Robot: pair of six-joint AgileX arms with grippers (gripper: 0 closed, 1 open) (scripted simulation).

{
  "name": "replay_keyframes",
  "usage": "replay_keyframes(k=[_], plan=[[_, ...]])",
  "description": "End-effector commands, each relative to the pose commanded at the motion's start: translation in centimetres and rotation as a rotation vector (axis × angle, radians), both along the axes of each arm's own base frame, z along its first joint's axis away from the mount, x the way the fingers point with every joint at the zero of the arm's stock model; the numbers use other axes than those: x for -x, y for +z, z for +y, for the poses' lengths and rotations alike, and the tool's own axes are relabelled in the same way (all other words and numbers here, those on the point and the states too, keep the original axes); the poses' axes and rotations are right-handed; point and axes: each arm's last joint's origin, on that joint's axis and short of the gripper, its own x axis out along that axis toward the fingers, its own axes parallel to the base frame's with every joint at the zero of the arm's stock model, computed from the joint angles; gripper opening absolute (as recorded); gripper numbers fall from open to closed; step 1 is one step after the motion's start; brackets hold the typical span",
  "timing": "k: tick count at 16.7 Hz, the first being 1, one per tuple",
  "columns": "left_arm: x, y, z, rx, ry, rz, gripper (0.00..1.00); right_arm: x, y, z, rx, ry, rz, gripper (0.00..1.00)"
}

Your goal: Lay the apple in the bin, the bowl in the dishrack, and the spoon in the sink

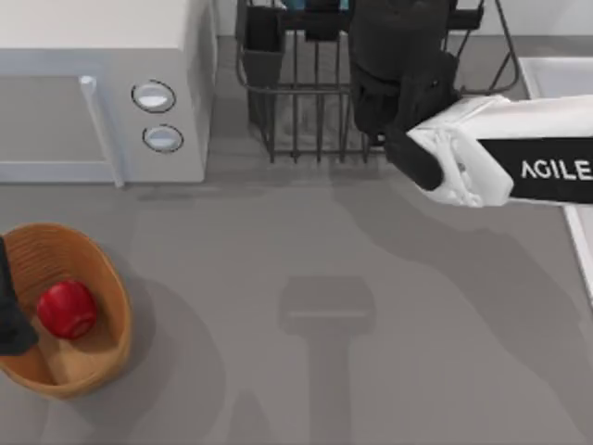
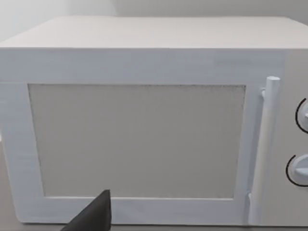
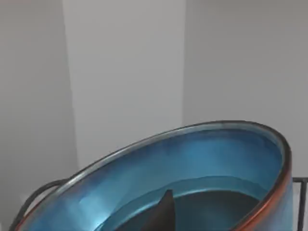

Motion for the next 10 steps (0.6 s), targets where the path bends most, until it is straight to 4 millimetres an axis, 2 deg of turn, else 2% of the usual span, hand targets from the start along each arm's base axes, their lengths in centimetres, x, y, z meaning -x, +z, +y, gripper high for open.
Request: replay_keyframes(k=[1, 2, 10], plan=[[0.0, 0.0, 0.0, 0.0, 0.0, 0.0, 1.0, 0.0, 0.0, 0.0, 0.0, 0.0, 0.0, 0.98], [0.0, 0.0, 0.0, 0.0, 0.0, 0.0, 1.0, 0.0, 0.0, 0.0, 0.0, 0.0, 0.0, 1.0], [0.0, 0.0, 0.0, 0.0, 0.0, 0.0, 1.0, 0.06, 0.02, 0.08, 0.0, 0.002, 0.0, 1.0]])
